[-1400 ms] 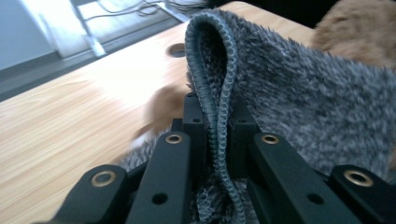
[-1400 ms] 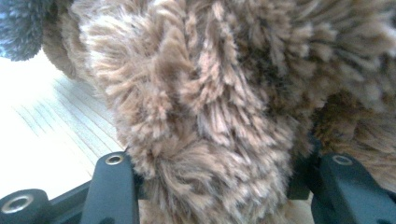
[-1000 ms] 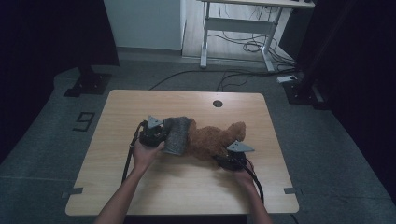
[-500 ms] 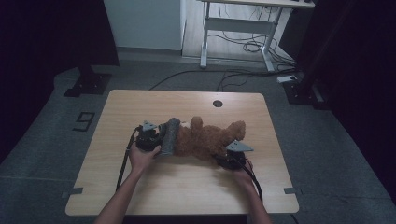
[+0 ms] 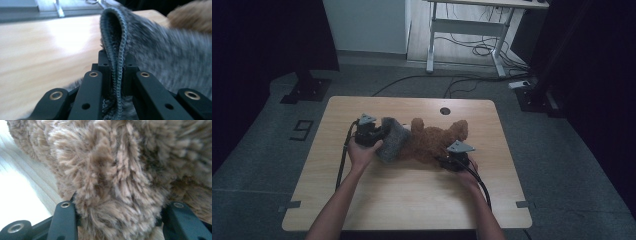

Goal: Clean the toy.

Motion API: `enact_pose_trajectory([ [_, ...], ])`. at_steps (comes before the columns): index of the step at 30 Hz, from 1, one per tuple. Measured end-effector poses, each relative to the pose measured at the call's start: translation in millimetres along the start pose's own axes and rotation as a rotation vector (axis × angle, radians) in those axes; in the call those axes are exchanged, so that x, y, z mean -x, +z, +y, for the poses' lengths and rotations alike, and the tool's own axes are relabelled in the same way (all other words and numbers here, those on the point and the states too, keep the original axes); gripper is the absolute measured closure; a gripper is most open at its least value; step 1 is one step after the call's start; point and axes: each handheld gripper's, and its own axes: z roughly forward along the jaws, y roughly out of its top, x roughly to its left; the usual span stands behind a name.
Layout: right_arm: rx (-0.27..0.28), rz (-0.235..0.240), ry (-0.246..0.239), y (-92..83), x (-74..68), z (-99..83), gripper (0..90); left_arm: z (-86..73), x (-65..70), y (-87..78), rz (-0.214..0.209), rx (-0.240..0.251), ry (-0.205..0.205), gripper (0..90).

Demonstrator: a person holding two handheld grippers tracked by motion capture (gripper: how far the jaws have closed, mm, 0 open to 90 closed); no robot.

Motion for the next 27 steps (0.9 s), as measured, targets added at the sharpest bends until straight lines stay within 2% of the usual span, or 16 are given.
enact_pose_trajectory([
  [3,-0.011,-0.012,-0.014,-2.4,-2.3,-0.9,46.3,4.8,15.1,11.7,-0.01,-0.024,0.04,80.4],
  [6,-0.022,-0.009,-0.023,-5.2,-2.1,-2.9,42.8,-0.5,18.8,21.5,-0.015,-0.057,0.042,80.3],
  [7,-0.025,-0.004,-0.018,-6.2,-1.1,-3.5,40.4,-3.8,18.1,22.3,-0.021,-0.056,0.035,80.5],
  [13,-0.023,0.001,0.058,-16.4,-2.0,-6.0,24.5,-23.3,20.8,12.3,-0.029,-0.035,0.057,81.4],
  [17,0.016,-0.014,0.114,-42.9,1.5,-9.9,17.8,-34.8,25.3,1.7,-0.049,-0.021,0.074,81.5],
  [21,0.119,-0.038,0.176,-82.7,10.2,-2.1,14.5,-43.5,28.9,-6.6,-0.066,-0.007,0.075,81.5],
  [24,0.157,-0.057,0.176,-103.9,14.6,13.6,13.9,-49.2,30.3,-10.9,-0.078,0.002,0.066,81.4],
  [27,0.158,-0.045,0.158,-109.4,14.9,28.9,13.9,-54.0,31.9,-16.3,-0.091,0.003,0.068,81.4],
])
